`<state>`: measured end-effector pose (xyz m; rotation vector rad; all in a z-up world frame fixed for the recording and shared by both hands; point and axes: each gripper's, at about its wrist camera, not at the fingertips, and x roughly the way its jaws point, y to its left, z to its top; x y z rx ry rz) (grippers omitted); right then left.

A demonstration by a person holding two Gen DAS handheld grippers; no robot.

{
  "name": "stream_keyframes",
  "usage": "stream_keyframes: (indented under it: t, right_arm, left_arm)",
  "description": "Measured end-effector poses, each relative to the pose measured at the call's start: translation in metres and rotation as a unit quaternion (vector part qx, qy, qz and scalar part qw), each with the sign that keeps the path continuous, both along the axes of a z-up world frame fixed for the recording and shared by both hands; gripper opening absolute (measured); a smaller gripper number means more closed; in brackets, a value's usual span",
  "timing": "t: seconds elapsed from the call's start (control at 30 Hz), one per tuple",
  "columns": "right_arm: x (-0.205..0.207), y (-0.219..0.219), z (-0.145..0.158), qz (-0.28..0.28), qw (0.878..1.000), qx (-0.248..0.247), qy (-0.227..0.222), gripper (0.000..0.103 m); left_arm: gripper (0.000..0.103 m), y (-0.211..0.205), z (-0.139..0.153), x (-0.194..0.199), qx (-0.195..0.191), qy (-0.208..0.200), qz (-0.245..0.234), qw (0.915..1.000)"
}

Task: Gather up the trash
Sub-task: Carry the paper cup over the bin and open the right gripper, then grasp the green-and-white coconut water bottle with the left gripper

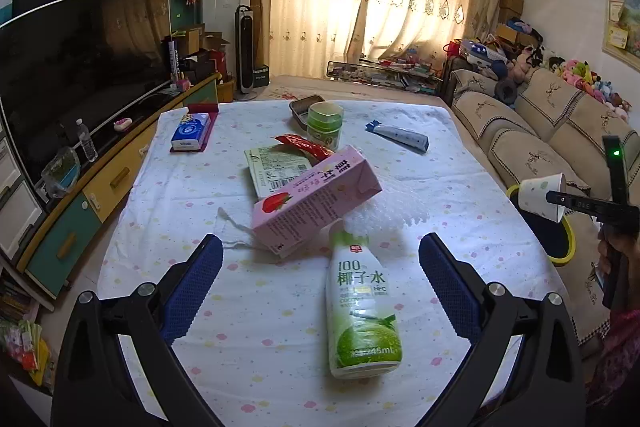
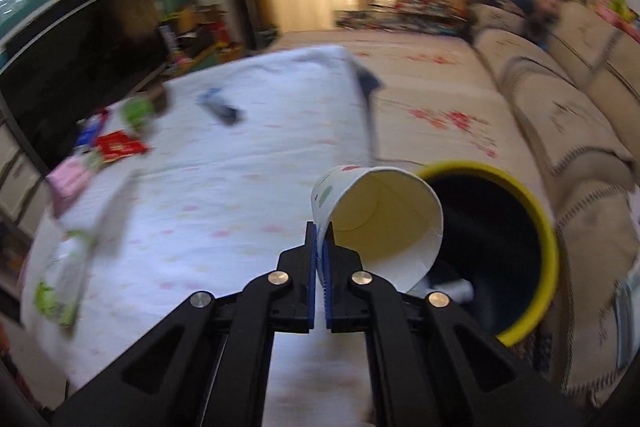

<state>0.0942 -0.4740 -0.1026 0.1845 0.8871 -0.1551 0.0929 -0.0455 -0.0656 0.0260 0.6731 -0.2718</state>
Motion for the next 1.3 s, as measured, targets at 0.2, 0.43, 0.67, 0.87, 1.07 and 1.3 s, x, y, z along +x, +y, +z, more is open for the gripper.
stream_keyframes:
  t: [0.2,0.43,0.67,0.87,1.07,1.3]
  right_arm:
    - [0.014,-0.061,-0.060,-0.065,0.995,0.000,0.080,0.003]
    - [0.021,-0.084,-0.099,-0.090,0.989,0.002,0.120,0.004]
    - [0.018,-0.091,-0.103,-0.103,0.986,-0.010,0.128,0.013]
    - [0.011,-0.081,-0.092,-0.101,0.988,-0.016,0.114,0.018]
    - [0.005,-0.067,-0.083,-0.089,0.990,-0.013,0.105,0.022]
    - [0.003,-0.059,-0.077,-0.084,0.992,-0.011,0.097,0.025]
  left_arm:
    - [0.097,-0.016,-0.006,0.005,0.012,0.011,-0.012,0.9998]
    - [0.097,-0.034,-0.017,0.013,0.022,0.028,-0.029,0.9989]
    - [0.097,-0.040,-0.023,0.018,0.028,0.036,-0.034,0.9984]
    - [0.097,-0.040,-0.027,0.020,0.030,0.043,-0.033,0.9981]
    - [0.097,-0.044,-0.039,0.028,0.042,0.066,-0.030,0.9965]
    - [0.095,-0.049,-0.064,0.043,0.069,0.119,-0.025,0.9902]
